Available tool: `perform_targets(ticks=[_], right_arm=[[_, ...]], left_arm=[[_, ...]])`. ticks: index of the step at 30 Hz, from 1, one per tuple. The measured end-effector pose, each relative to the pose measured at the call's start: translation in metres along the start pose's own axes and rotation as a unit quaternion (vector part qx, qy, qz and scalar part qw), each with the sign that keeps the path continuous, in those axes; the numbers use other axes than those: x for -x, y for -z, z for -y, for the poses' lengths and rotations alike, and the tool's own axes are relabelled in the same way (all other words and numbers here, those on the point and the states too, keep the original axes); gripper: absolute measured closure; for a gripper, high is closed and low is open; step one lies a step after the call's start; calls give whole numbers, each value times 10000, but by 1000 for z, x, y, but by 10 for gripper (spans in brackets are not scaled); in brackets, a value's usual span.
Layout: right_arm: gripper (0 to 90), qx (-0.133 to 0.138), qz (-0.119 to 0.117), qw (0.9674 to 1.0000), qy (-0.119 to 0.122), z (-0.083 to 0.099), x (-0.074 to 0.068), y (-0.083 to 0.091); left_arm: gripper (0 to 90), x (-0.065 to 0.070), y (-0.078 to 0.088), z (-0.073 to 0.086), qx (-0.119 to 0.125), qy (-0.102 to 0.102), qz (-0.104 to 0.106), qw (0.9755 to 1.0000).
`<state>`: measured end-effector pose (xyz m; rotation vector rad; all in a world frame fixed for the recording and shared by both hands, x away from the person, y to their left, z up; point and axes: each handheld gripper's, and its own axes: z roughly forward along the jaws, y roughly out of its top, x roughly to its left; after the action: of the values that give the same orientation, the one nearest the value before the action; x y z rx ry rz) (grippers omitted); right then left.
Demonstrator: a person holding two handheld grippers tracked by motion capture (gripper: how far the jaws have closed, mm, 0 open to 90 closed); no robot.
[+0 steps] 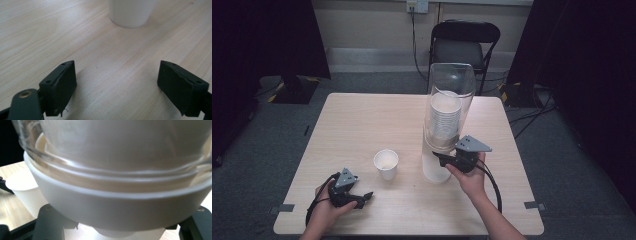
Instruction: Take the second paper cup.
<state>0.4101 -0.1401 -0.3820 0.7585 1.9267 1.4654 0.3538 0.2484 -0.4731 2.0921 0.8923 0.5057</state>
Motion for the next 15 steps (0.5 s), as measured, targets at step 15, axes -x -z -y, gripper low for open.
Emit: perform_targets(ticks=[15], right_arm=[[337,-67,0,9999,90,0,0,0]], left_arm=[[152,0,0,0,2,3,1,10000]])
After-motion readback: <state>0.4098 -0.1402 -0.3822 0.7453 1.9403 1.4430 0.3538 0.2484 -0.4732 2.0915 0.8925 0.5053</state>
